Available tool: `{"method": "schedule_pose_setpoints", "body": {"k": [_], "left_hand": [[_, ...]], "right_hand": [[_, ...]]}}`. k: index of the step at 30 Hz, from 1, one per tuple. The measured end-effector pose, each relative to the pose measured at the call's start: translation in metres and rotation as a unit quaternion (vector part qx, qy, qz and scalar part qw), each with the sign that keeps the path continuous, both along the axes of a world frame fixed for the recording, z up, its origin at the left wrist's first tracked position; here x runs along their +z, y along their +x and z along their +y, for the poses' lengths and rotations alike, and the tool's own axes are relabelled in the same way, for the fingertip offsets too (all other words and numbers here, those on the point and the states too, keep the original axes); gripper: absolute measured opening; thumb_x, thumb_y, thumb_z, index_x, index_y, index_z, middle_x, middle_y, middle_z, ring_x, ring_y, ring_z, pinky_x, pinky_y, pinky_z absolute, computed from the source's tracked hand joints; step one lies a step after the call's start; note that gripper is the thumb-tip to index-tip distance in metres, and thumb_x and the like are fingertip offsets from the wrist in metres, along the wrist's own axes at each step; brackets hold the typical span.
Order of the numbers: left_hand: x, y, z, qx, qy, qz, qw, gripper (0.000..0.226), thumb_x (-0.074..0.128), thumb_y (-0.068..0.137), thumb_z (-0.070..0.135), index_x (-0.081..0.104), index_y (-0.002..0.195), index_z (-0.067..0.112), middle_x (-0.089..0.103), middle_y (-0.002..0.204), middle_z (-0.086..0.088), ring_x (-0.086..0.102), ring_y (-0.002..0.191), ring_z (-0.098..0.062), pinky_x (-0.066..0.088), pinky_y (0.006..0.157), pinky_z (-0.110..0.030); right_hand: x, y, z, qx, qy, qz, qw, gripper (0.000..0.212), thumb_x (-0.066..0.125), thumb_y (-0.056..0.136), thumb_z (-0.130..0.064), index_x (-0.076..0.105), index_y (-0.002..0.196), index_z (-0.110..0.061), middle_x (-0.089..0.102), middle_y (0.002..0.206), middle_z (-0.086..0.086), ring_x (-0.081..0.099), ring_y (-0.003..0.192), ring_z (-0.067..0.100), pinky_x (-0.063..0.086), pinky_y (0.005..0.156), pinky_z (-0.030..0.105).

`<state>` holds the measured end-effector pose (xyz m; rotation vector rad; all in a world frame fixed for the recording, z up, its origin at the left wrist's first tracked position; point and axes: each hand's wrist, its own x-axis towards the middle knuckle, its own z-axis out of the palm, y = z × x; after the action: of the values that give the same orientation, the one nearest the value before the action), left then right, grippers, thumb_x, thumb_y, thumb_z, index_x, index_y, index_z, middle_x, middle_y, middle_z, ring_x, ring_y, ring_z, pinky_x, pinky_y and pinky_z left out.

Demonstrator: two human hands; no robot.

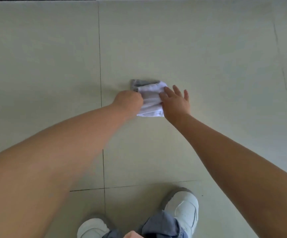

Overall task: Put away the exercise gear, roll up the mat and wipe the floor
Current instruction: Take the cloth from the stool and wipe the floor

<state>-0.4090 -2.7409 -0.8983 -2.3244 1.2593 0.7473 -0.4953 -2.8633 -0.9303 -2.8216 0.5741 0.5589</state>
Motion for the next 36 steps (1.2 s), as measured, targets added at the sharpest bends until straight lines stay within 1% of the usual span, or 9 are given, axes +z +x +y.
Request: {"method": "schedule_pose_setpoints", "body": {"k": [5, 8, 12, 19, 24, 26, 29, 33, 36], "left_hand": [[-0.025, 0.017, 0.135, -0.016, -0.052, 0.010, 0.998, 0.019, 0.051, 0.072, -0.002, 0.067, 0.083, 0.000, 0.067, 0.083, -0.013, 0.069, 0.078, -0.033, 0.056, 0.062, -0.035], [-0.023, -0.009, 0.185, -0.025, -0.105, -0.021, 0.994, 0.021, 0.046, 0.056, 0.011, 0.064, 0.050, 0.003, 0.062, 0.059, -0.012, 0.062, 0.047, -0.028, 0.045, 0.039, -0.023], [-0.031, -0.070, 0.205, -0.081, -0.180, -0.003, 0.980, 0.023, 0.040, 0.060, 0.007, 0.059, 0.048, 0.010, 0.062, 0.064, -0.012, 0.058, 0.059, -0.028, 0.048, 0.052, -0.025], [-0.034, -0.118, 0.110, -0.131, -0.312, 0.001, 0.941, 0.030, 0.040, 0.063, 0.006, 0.060, 0.043, 0.016, 0.061, 0.055, -0.004, 0.061, 0.052, -0.020, 0.043, 0.062, -0.028], [-0.033, -0.124, 0.022, -0.151, -0.283, 0.015, 0.947, 0.023, 0.057, 0.056, 0.024, 0.063, 0.034, 0.016, 0.058, 0.044, 0.003, 0.058, 0.043, -0.015, 0.033, 0.059, -0.027], [-0.035, -0.121, 0.006, -0.143, -0.300, 0.018, 0.943, 0.024, 0.081, 0.029, 0.033, 0.062, 0.031, 0.020, 0.057, 0.040, 0.002, 0.058, 0.041, -0.011, 0.043, 0.051, -0.016], [-0.033, -0.115, 0.001, -0.127, -0.336, 0.033, 0.933, 0.033, 0.087, 0.011, 0.025, 0.061, 0.030, 0.015, 0.057, 0.039, -0.001, 0.059, 0.040, -0.012, 0.044, 0.044, -0.012], [-0.036, -0.112, 0.011, -0.138, -0.358, 0.026, 0.923, 0.010, 0.063, 0.045, 0.016, 0.065, 0.036, 0.013, 0.063, 0.045, -0.002, 0.063, 0.043, -0.014, 0.044, 0.044, -0.013], [-0.046, -0.113, 0.016, -0.139, -0.389, 0.045, 0.909, 0.033, 0.038, 0.057, 0.007, 0.064, 0.039, 0.013, 0.064, 0.048, -0.004, 0.063, 0.043, -0.018, 0.042, 0.042, -0.013]], "right_hand": [[-0.002, 0.015, 0.101, 0.078, 0.072, -0.017, 0.994, 0.052, 0.043, 0.097, -0.017, 0.027, 0.146, -0.019, 0.014, 0.158, -0.002, 0.004, 0.147, 0.024, -0.008, 0.116, 0.048], [-0.005, -0.019, 0.142, 0.137, 0.070, -0.045, 0.987, 0.048, 0.057, 0.086, -0.011, 0.049, 0.133, -0.012, 0.041, 0.143, 0.008, 0.034, 0.136, 0.029, -0.016, 0.107, 0.057], [-0.003, -0.084, 0.147, 0.171, 0.027, -0.071, 0.982, 0.046, 0.086, 0.044, -0.019, 0.074, 0.088, -0.018, 0.070, 0.093, -0.001, 0.067, 0.094, 0.024, 0.018, 0.095, 0.069], [0.002, -0.151, 0.068, 0.097, -0.064, -0.081, 0.990, 0.043, 0.089, 0.047, -0.008, 0.075, 0.087, -0.016, 0.073, 0.095, 0.005, 0.042, 0.109, 0.027, 0.001, 0.108, 0.055], [0.014, -0.152, 0.013, 0.053, -0.094, 0.016, 0.994, 0.042, 0.088, 0.034, -0.005, 0.073, 0.073, -0.011, 0.070, 0.079, 0.004, 0.060, 0.083, 0.027, 0.047, 0.075, 0.038], [0.024, -0.146, 0.011, 0.054, -0.064, 0.070, 0.994, 0.038, 0.083, 0.044, 0.002, 0.071, 0.078, -0.007, 0.067, 0.084, 0.006, 0.067, 0.077, 0.029, 0.052, 0.070, 0.031], [0.036, -0.137, 0.014, 0.075, -0.021, 0.133, 0.988, 0.035, 0.052, 0.082, 0.004, 0.056, 0.116, -0.004, 0.053, 0.118, 0.007, 0.052, 0.111, 0.027, 0.038, 0.097, 0.029], [0.035, -0.122, 0.022, -0.006, -0.002, 0.152, 0.988, 0.031, 0.053, 0.090, -0.009, 0.052, 0.120, -0.009, 0.051, 0.123, 0.005, 0.048, 0.116, 0.023, 0.034, 0.099, 0.027], [0.024, -0.127, 0.033, -0.052, -0.039, 0.122, 0.990, 0.027, 0.063, 0.083, -0.009, 0.060, 0.110, -0.012, 0.058, 0.114, 0.003, 0.055, 0.109, 0.023, 0.039, 0.094, 0.028]]}}
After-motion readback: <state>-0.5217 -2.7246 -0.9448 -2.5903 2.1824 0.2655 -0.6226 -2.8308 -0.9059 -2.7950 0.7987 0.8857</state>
